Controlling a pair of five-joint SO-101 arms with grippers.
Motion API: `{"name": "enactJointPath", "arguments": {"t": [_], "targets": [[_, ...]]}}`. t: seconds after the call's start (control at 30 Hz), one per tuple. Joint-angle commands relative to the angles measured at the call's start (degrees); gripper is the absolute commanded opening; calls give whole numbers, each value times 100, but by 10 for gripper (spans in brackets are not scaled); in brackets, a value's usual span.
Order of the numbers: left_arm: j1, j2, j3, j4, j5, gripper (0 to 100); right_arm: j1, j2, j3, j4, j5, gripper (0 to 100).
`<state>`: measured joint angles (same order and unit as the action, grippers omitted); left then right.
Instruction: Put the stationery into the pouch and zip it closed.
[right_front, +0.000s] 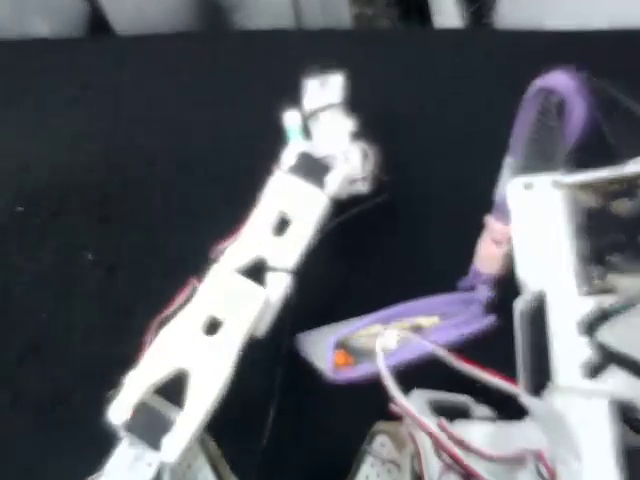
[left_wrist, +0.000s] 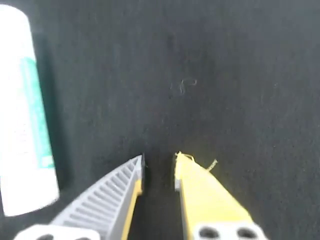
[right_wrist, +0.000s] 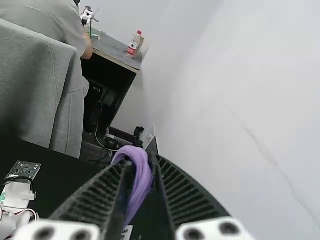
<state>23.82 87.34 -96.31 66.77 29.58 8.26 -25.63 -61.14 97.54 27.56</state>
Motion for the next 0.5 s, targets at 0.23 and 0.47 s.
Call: {"name": "enactJointPath", "arguments": {"t": [0.23, 0.47], "targets": [[66, -255, 92, 826, -290, 91, 35, -4, -92, 0, 35, 13], [629, -1178, 92, 2189, -993, 42, 35, -4, -92, 0, 18, 13]]}}
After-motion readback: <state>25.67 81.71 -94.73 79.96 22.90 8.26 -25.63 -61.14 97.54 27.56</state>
